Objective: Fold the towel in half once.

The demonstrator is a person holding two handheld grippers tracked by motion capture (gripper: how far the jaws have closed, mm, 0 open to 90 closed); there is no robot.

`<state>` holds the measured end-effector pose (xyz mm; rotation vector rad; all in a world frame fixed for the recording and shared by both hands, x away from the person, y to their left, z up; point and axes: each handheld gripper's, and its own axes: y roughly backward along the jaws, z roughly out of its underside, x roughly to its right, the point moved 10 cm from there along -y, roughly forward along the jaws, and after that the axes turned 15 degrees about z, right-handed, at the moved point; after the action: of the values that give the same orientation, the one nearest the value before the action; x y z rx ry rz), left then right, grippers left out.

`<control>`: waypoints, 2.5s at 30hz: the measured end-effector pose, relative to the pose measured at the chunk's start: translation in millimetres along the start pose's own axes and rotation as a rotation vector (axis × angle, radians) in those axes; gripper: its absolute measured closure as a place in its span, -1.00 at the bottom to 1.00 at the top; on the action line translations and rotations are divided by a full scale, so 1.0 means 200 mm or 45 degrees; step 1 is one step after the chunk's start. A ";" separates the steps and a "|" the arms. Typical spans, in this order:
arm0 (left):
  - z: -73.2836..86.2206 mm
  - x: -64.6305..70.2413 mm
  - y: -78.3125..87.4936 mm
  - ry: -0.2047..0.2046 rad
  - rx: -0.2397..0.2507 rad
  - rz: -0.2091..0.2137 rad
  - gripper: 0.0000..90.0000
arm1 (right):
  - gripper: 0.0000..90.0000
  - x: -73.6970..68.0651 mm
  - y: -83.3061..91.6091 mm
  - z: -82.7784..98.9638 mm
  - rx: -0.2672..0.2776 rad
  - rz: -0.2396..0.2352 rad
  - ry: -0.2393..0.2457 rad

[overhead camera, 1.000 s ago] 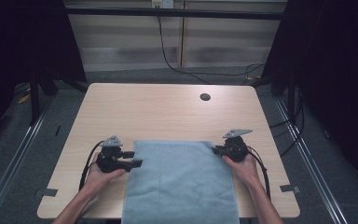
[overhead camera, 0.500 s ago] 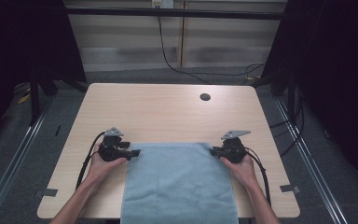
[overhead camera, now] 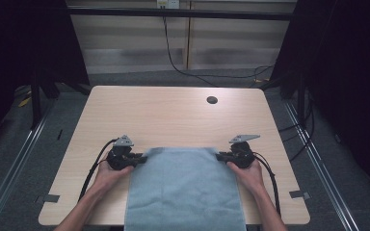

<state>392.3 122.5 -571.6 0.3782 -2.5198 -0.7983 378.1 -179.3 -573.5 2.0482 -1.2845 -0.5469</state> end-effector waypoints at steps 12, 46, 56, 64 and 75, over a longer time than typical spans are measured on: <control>-0.12 0.02 0.12 0.068 0.214 0.111 0.86 | 0.89 0.03 0.11 -0.12 0.123 -0.052 -0.070; -0.79 -0.05 0.37 -0.017 0.452 0.021 0.87 | 0.91 0.19 0.33 -0.81 0.351 0.012 -0.080; -0.90 0.07 0.47 -0.094 0.483 0.012 0.87 | 0.92 0.24 0.53 -0.98 0.465 0.031 -0.082; -0.68 0.38 0.47 -0.183 0.448 0.140 0.87 | 0.92 0.07 0.69 -0.66 0.432 -0.051 0.005; -0.17 0.59 0.35 -0.072 0.298 0.266 0.86 | 0.91 -0.15 0.78 -0.02 0.252 -0.136 0.031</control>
<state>300.5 116.4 -463.0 0.1649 -2.6589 -0.4424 269.9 -199.7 -458.0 2.2901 -1.2639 -0.4562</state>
